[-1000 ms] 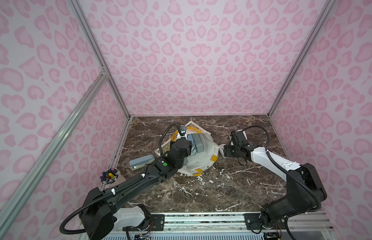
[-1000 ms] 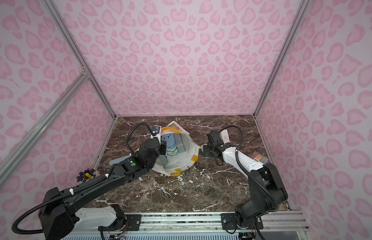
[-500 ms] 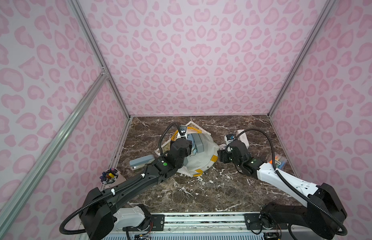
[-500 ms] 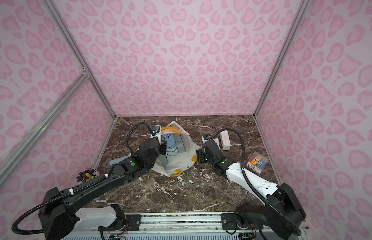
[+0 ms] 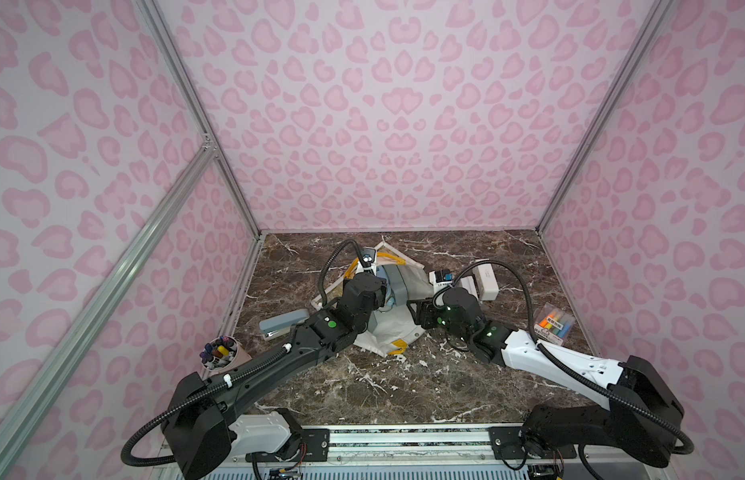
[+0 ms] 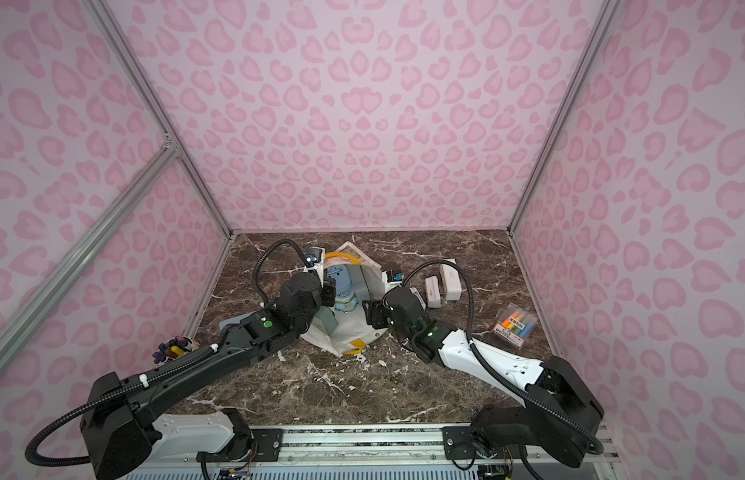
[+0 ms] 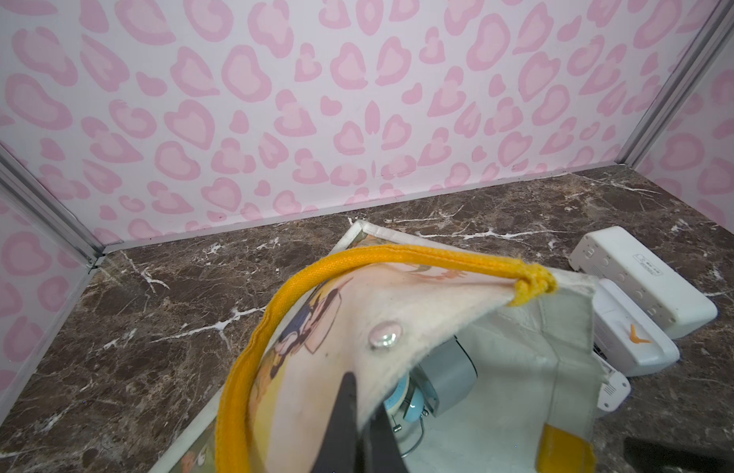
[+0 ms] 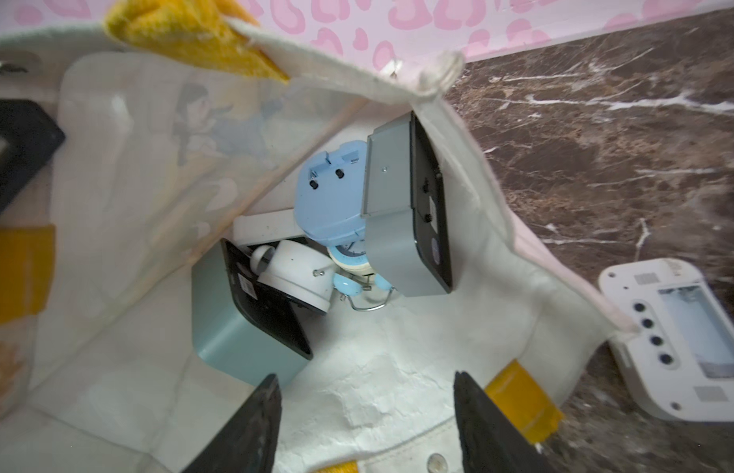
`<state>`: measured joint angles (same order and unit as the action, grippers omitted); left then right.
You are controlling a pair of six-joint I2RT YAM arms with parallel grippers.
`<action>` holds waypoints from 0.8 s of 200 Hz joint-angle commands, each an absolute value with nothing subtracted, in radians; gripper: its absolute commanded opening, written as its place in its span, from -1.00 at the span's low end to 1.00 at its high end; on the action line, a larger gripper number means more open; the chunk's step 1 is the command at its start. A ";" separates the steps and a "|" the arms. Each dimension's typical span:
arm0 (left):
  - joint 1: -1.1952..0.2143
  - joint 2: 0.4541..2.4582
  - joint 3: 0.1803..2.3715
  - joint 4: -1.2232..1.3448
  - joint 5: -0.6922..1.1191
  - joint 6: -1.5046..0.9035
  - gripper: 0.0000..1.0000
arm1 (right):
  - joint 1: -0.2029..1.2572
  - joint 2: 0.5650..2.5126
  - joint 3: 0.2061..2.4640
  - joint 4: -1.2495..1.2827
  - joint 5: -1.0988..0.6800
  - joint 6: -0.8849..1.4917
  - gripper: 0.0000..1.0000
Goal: Take the alarm clock out of the canvas bag
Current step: Pick up the alarm from the canvas bag.
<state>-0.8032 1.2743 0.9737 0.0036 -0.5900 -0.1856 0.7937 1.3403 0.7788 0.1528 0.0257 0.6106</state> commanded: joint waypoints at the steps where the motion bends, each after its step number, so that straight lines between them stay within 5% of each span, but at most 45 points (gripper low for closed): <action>1: -0.803 1.277 1.005 0.038 -0.566 -0.206 -0.93 | 0.819 1.384 0.786 0.278 0.003 0.764 0.32; 160: -0.804 1.271 1.013 0.025 -0.519 -0.241 -0.93 | 0.860 1.833 0.913 0.728 0.007 1.285 0.24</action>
<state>-0.8032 1.2785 0.9966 -0.0280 -0.5369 -0.2337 0.8665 1.7931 0.8856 0.6495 -0.0002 1.2236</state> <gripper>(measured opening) 0.060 0.620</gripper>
